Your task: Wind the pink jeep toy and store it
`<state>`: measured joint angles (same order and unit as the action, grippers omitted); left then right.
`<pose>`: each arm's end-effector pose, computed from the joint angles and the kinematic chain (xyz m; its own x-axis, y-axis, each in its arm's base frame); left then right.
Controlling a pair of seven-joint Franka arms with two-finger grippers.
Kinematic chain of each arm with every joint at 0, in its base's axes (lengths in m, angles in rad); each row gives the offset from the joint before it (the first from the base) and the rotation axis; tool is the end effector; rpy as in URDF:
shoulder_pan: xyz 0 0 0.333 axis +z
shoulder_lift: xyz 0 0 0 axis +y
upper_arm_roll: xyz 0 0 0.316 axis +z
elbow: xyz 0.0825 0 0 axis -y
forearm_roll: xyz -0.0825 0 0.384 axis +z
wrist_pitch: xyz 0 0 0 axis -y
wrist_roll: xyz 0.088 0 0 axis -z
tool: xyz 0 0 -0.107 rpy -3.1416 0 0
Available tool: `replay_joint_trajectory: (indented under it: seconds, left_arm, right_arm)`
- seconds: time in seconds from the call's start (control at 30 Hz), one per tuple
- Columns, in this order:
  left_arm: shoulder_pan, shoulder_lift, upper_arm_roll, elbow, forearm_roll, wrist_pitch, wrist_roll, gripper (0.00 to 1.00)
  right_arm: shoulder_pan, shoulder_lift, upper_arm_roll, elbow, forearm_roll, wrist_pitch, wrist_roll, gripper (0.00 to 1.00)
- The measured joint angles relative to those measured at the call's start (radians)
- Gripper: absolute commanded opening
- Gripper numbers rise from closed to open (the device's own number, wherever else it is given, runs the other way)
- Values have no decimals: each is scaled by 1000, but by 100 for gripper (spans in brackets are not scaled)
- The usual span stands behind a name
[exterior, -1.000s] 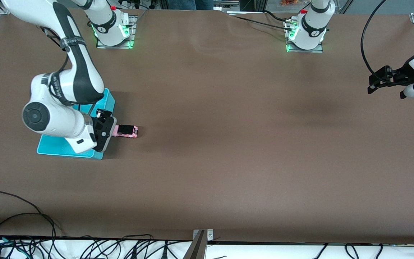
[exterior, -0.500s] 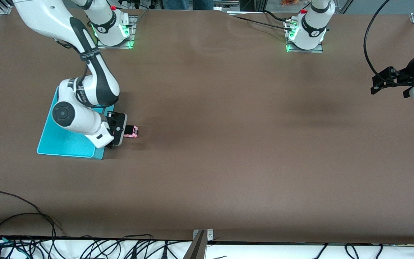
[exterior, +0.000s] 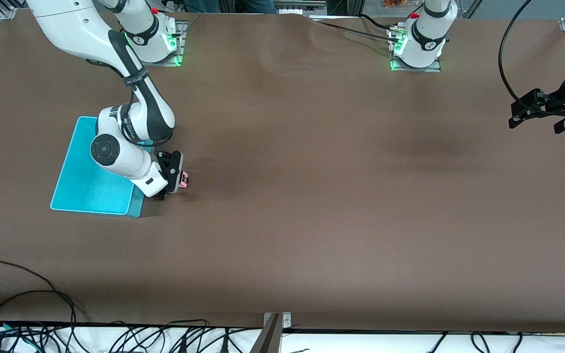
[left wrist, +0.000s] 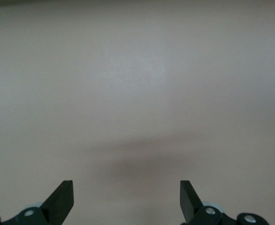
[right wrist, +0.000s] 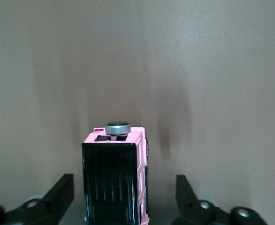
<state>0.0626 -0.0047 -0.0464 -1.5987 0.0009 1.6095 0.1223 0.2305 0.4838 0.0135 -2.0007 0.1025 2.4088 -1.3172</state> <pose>0.5564 0.0090 0.6173 0.9943 -0.1059 0.0152 -0.1059 -0.9944 -0.0030 0.5817 0.1453 0.2074 0.0917 0.9947 0.0469 0.9918 -0.0870 -0.0932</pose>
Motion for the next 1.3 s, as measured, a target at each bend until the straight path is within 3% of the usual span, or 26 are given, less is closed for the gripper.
replay_joint_trajectory:
  seconds: [0.1,0.47,0.67,1.03,1.3]
  left_arm:
    - [0,0,0,3,0,0,0,100]
    - [0,2,0,3,0,0,0,100]
    - [0,2,0,3,0,0,0,100]
    - [0,3,-1,3,0,0,0,100]
    - [0,3,-1,3,0,0,0,100]
  right_arm:
    - [0,0,0,0,0,1,-20,18]
    - [14,-3,1,11,0,9,-26,15]
    - [38,-7,3,80,0,-21,-25,15]
    - [29,-35,-11,357,4,-396,8,15]
    - [-55,-80,-24,499,4,-684,9,15]
